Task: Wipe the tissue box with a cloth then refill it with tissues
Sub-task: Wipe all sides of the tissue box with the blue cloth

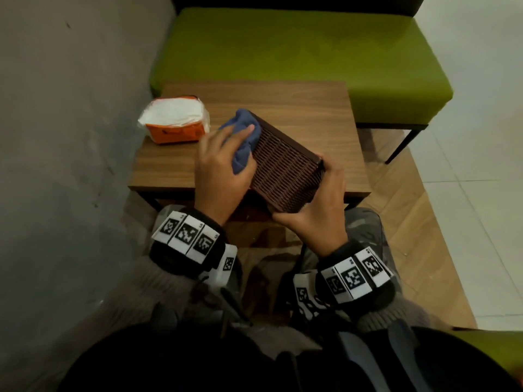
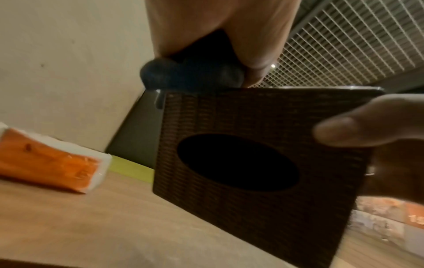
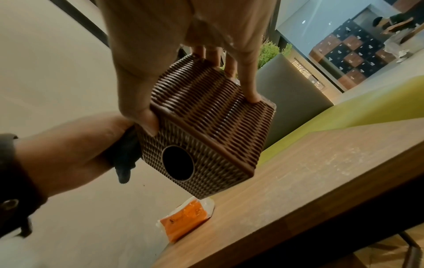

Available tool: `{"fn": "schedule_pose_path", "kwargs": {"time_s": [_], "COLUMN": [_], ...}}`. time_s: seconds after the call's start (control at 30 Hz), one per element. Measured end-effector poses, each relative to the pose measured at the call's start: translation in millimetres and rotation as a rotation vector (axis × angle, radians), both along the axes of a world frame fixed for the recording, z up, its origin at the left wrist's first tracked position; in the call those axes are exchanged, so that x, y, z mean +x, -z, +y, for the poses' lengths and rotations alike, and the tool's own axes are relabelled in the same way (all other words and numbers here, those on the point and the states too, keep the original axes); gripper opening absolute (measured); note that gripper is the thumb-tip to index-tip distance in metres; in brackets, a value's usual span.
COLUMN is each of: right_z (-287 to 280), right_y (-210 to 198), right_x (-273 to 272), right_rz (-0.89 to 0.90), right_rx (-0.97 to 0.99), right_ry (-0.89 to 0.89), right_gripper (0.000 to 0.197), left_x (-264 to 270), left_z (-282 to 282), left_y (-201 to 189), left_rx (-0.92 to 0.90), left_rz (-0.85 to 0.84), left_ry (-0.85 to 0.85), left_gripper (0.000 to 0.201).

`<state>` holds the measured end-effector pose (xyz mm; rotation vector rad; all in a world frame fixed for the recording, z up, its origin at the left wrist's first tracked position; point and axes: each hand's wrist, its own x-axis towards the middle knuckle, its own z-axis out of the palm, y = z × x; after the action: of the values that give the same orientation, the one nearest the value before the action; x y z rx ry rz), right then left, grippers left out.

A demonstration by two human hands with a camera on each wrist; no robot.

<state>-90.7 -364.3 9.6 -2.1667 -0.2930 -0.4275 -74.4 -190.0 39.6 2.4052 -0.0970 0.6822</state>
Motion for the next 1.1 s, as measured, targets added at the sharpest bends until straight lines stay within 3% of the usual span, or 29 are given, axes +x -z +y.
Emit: {"fn": "schedule_pose_path", "kwargs": {"time_s": [0.17, 0.3, 0.47, 0.63, 0.8, 0.93, 1.1], "right_z": [4, 6, 13, 9, 11, 9, 14], "right_y": [2, 7, 4, 8, 6, 5, 3], "right_x": [-3, -9, -9, -9, -14, -12, -7], "right_rz": [0.005, 0.07, -0.011, 0.027, -0.001, -0.002, -0.016], "right_rx": [0.012, -0.017, 0.002, -0.051, 0.009, -0.042, -0.004], "right_ry": [-0.02, -0.072, -0.079, -0.111, -0.117, -0.116, -0.11], "right_gripper": [0.089, 0.102, 0.086, 0.099, 0.095, 0.097, 0.088], "left_x": [-42, -23, -36, -21, -28, -5, -29], "left_z": [-28, -14, -34, -30, -39, -15, -42], "left_y": [3, 0, -5, -7, -9, -9, -4], "left_rx": [0.219, 0.016, 0.107, 0.044, 0.132, -0.008, 0.102], "left_rz": [-0.031, 0.034, 0.029, 0.012, -0.01, 0.054, -0.032], "left_ry": [0.344, 0.128, 0.281, 0.105, 0.204, -0.017, 0.199], "left_gripper": [0.048, 0.044, 0.042, 0.031, 0.031, 0.034, 0.034]}}
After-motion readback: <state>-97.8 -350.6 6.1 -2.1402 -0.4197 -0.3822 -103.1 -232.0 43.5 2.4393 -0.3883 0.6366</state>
